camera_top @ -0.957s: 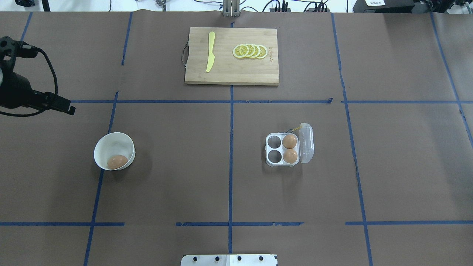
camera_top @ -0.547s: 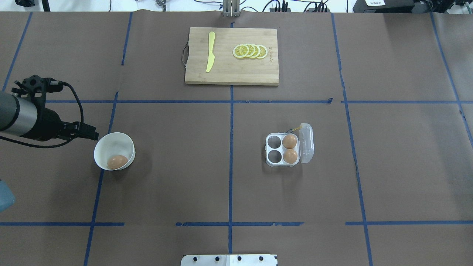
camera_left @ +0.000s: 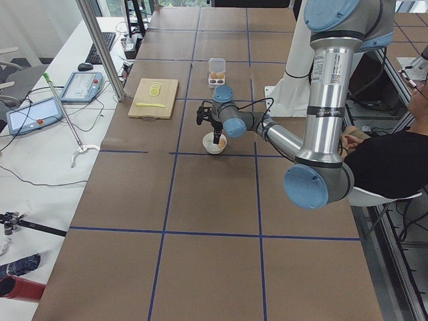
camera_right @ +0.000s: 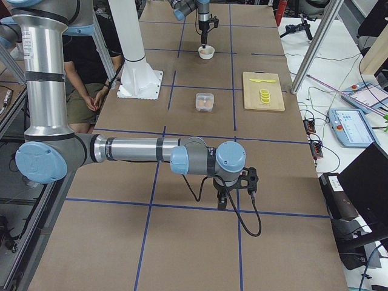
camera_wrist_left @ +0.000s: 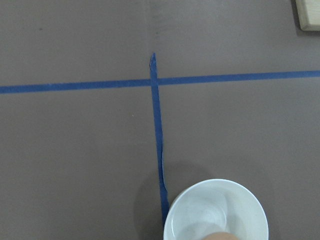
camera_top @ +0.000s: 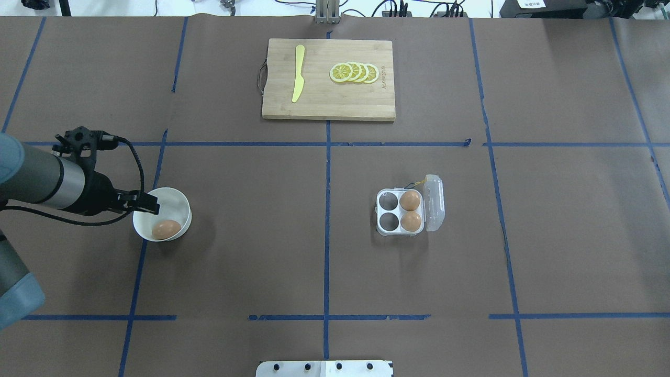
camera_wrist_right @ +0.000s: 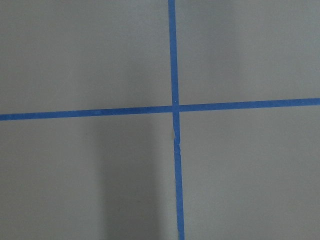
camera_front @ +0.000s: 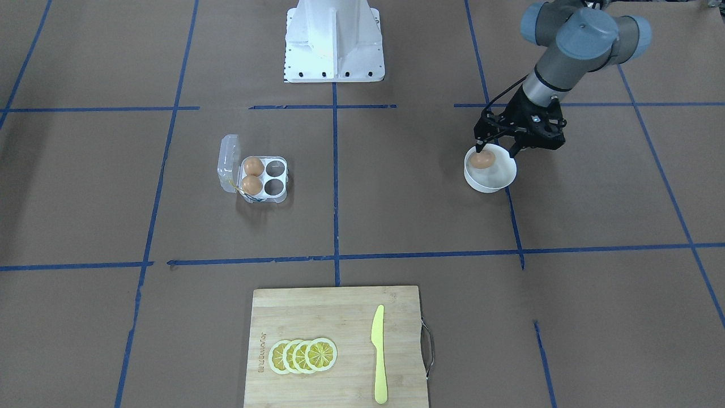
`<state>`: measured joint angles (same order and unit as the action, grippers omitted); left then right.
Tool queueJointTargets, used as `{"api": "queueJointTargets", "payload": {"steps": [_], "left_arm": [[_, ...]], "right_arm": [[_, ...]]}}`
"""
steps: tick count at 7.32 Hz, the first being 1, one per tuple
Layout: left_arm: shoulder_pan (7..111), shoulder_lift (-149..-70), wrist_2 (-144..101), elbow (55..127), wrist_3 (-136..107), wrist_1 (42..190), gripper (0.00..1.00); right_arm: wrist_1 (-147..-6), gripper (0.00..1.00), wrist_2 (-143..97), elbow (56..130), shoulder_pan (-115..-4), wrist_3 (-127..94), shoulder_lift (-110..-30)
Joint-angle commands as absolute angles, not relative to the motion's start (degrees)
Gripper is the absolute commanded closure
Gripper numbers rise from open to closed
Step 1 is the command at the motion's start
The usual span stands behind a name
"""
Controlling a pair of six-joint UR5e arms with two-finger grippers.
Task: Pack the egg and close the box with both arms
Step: 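Move the left gripper down into the white bowl over the egg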
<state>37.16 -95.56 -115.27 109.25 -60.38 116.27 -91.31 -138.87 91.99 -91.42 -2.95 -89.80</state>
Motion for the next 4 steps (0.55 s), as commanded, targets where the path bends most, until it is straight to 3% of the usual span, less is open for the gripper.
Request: {"api": "queueJointTargets", "payload": {"steps": [1,4], "left_arm": [[35.1,-97.0,-112.9,107.5,-55.9,116.1,0.17],[37.4,-95.9,-112.9,107.8,-48.1,116.2,0.17]], "right_arm": [[-91.3,0.0,-139.0,91.9,-91.4,-3.0,-89.9],[-91.3,0.0,-139.4,91.9,-91.4,-3.1,-89.8]]}}
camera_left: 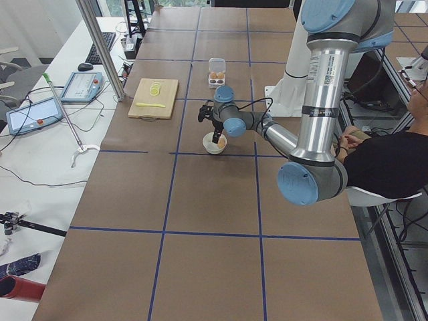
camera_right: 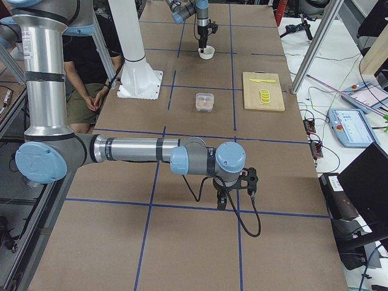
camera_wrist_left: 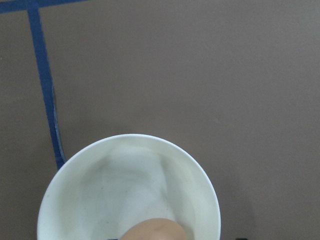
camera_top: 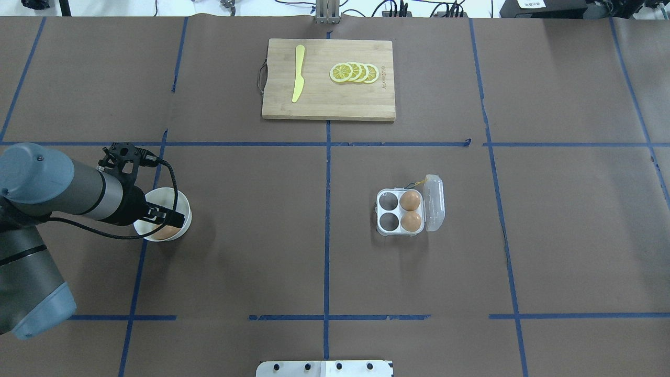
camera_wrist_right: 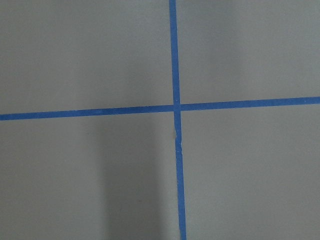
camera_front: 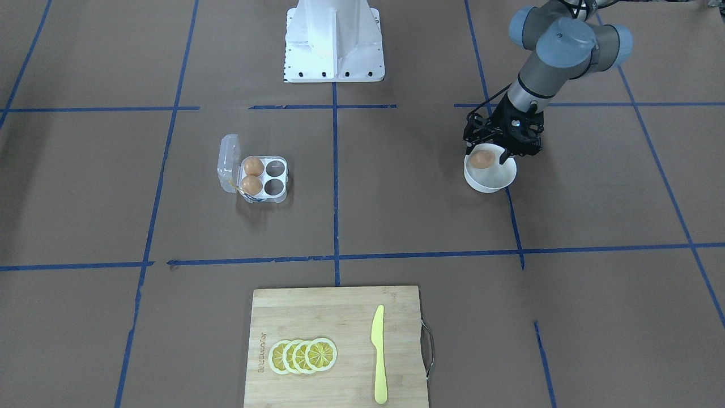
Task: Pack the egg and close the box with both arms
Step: 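Close the left gripper around the brown egg in the bowl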
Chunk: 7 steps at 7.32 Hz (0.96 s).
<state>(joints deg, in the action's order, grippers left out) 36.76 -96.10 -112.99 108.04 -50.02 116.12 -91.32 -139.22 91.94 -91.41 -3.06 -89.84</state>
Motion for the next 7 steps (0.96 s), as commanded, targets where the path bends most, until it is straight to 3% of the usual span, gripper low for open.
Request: {"api": "queueJointTargets", "payload": {"steps": [1,7], "left_arm": [[37.4,-95.9,-112.9,107.2,-48.1,116.2,0.17],[36.8,-96.1,-112.9,106.3,-48.2,116.2,0.19]], "right_arm": [[-91.3,0.0,-139.4,91.9,-91.4,-3.1,-89.8],[-91.3,0.0,-139.4,91.5,-91.4,-3.0,-89.9]]}}
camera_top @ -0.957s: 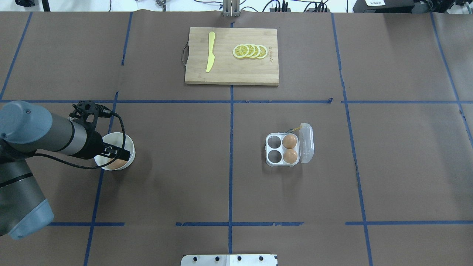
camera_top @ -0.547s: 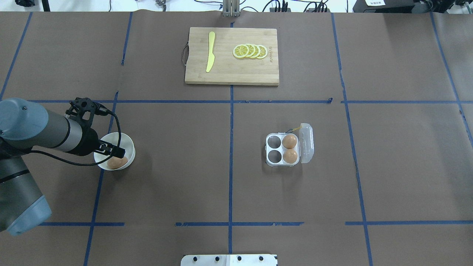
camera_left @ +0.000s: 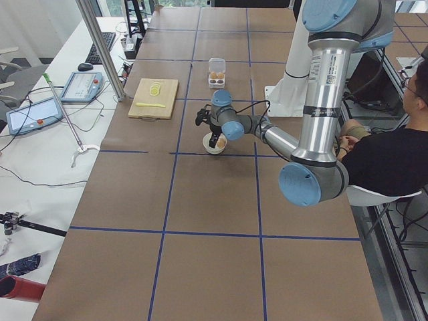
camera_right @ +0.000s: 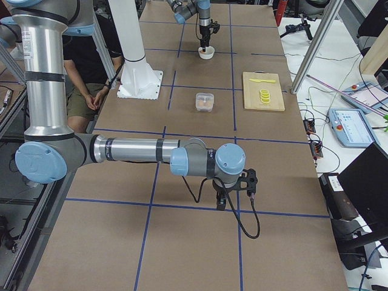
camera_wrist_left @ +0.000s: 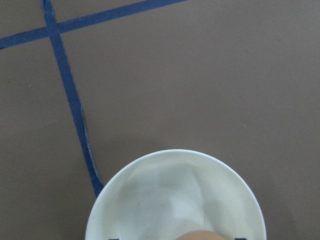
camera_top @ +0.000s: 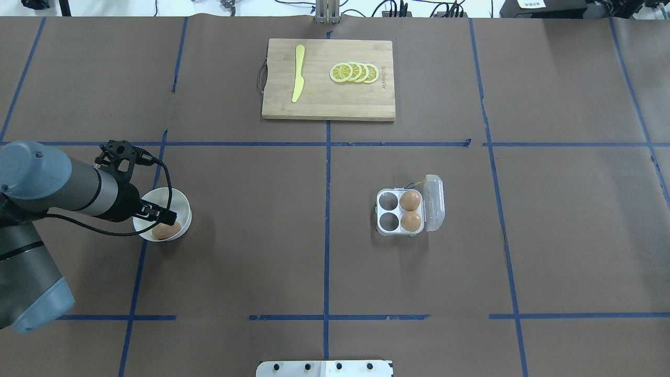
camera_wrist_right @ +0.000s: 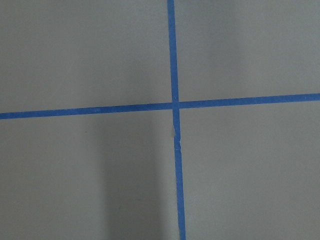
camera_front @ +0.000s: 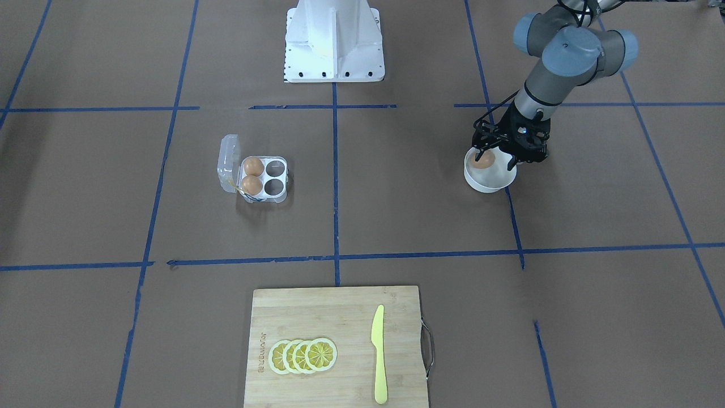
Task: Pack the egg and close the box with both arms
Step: 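Close the left gripper around the brown egg in the bowl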
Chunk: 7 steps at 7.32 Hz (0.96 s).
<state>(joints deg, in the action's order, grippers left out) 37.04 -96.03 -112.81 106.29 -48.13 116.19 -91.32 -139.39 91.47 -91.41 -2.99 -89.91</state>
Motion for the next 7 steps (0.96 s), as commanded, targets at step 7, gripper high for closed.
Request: {"api": "queueJointTargets", "payload": {"steps": [7], "left_arm": [[36.4,-96.3,-112.8,104.9,-48.1,116.3,0.18]], "right_arm": [[-91.3,0.0,-139.5,91.1,-91.4,-3.0,-90.1]]}}
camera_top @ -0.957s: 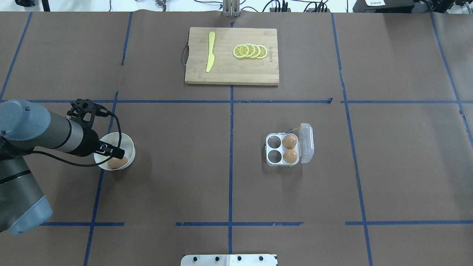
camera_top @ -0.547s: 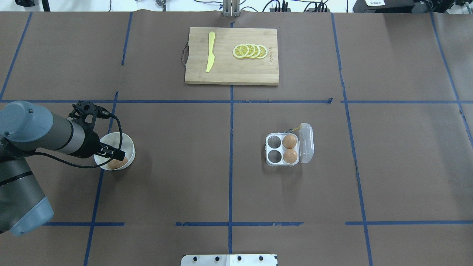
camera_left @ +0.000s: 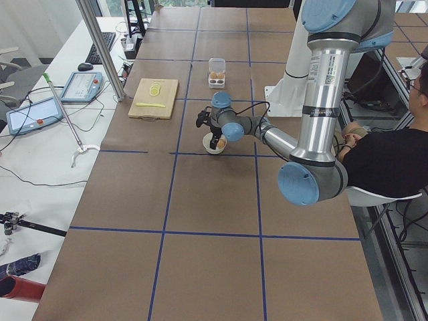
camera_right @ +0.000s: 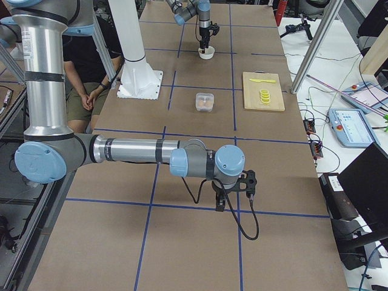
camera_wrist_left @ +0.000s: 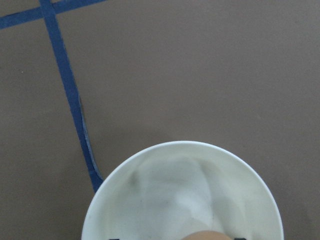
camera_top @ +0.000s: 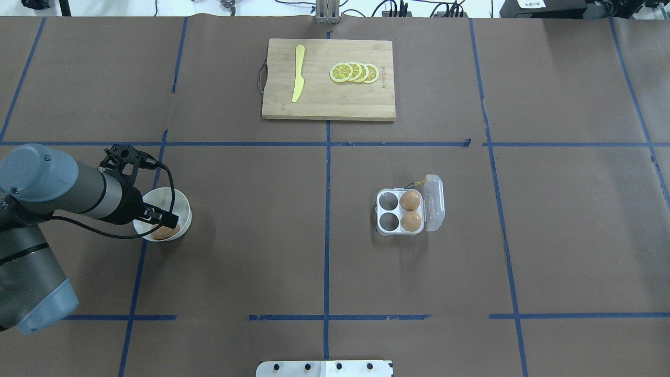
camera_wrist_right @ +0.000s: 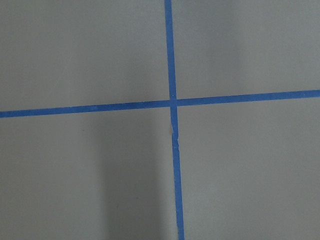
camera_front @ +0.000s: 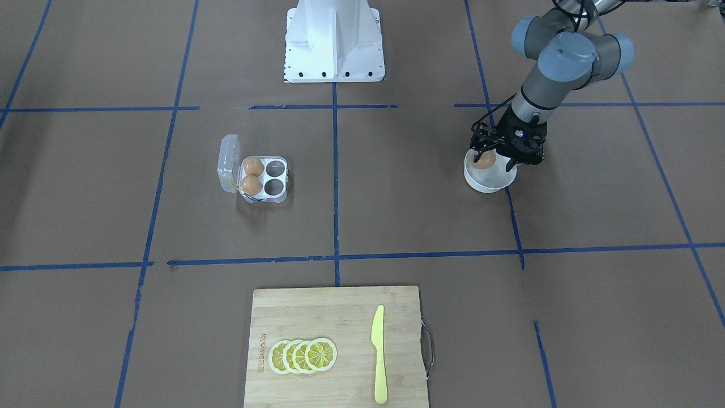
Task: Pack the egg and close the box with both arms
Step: 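Close the left gripper around the brown egg in the bowl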
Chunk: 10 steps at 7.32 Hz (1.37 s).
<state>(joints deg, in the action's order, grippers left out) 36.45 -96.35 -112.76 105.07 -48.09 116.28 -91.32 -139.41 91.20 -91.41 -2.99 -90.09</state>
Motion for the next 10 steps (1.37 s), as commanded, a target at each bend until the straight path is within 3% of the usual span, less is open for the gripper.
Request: {"api": "queueJointTargets", "payload": {"steps": [1,6,10], "left_arm": [[36.2,-96.3,-112.8,104.9,-48.1,116.3,0.18],[34.1,-96.2,-112.8,104.7,-48.1,116.2,0.19],[34.1,-96.1,-112.8,104.2,-48.1,116.0,0.45]], "right_arm": [[-91.3,0.0,-139.4,91.1,-91.4,-3.0,-89.9],[-91.3,0.0,-139.4,91.2,-91.4,-3.0,-90.1],[-91.3,0.0,-139.5,91.2,-91.4,-3.0,-89.9]]}}
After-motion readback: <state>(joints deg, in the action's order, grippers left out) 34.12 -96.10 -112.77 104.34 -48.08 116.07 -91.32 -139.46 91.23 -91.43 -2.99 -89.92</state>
